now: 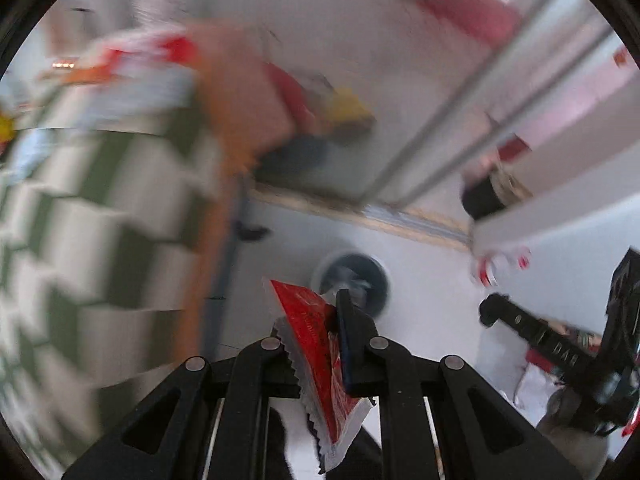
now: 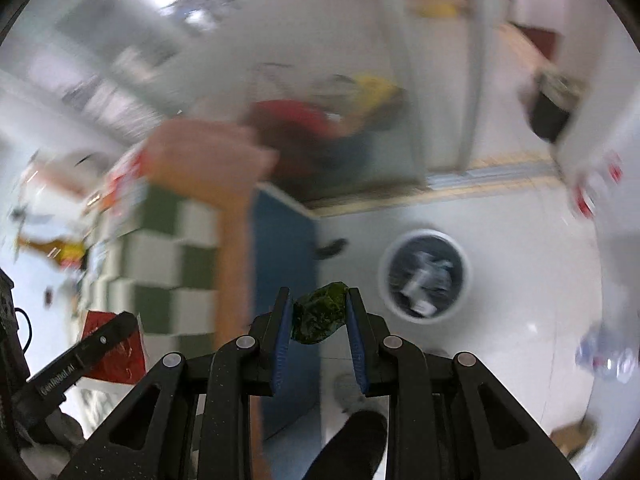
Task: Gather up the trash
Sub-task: 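Carry packet and leaf scrap to the trash bin and open both tools, then swing both tools back toward the checkered table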
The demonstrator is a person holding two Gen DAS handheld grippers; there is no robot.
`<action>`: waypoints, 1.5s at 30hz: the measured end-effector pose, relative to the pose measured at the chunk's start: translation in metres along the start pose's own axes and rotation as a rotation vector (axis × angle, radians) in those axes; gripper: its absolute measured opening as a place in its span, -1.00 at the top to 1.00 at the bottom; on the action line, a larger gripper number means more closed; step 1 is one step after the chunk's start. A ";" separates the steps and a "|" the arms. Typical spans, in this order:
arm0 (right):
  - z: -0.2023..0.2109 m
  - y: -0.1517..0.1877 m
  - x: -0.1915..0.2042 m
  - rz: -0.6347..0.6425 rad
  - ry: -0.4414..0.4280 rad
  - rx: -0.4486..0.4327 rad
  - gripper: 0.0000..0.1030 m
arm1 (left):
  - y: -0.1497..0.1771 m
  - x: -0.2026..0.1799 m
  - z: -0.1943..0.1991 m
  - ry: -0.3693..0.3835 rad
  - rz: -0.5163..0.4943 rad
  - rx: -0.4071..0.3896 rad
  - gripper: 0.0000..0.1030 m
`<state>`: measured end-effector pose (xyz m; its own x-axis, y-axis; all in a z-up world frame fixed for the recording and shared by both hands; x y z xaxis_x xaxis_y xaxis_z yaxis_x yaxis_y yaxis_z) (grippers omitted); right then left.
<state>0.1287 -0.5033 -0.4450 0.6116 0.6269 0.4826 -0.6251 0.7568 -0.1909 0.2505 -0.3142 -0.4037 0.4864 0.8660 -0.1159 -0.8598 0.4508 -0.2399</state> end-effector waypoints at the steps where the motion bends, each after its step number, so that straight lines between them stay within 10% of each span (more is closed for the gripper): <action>1: -0.009 -0.002 -0.029 -0.034 0.014 0.007 0.46 | -0.003 -0.018 -0.027 0.018 -0.009 0.031 0.82; 9: -0.148 -0.002 -0.205 -0.238 0.001 0.094 0.46 | 0.001 -0.112 -0.248 0.086 -0.050 0.242 0.82; 16: -0.273 0.000 -0.275 -0.251 -0.033 0.175 0.41 | 0.016 -0.138 -0.380 0.033 -0.129 0.328 0.75; 19: -0.306 0.006 -0.291 -0.264 -0.019 0.213 -0.15 | 0.024 -0.132 -0.400 -0.023 -0.141 0.326 0.02; 22: -0.309 0.012 -0.295 -0.254 0.008 0.210 -0.44 | 0.026 -0.120 -0.397 -0.055 -0.126 0.292 -0.67; 25: -0.294 0.017 -0.290 -0.197 0.088 0.199 -0.85 | 0.027 -0.108 -0.377 -0.122 -0.142 0.258 -0.87; 31: -0.231 0.015 -0.258 -0.087 0.236 0.174 -1.00 | 0.024 -0.087 -0.316 -0.257 -0.183 0.157 -0.88; 45: -0.032 0.019 -0.152 0.053 0.305 0.061 -1.00 | 0.040 -0.085 -0.113 -0.261 -0.162 0.032 -0.88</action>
<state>0.0399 -0.5782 -0.5491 0.6890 0.6986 0.1929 -0.6822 0.7150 -0.1529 0.1925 -0.3943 -0.5120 0.5651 0.8065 0.1740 -0.7805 0.5909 -0.2042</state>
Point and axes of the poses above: each gripper's, at about its wrist camera, not at the fingertips, and z roughly against the way its jaws point, x to its left, y to its underside, the point moved 5 cm from there along -z, roughly the way its jaws point, and after that the axes turned 7 degrees about -y, right-handed, at the moved point
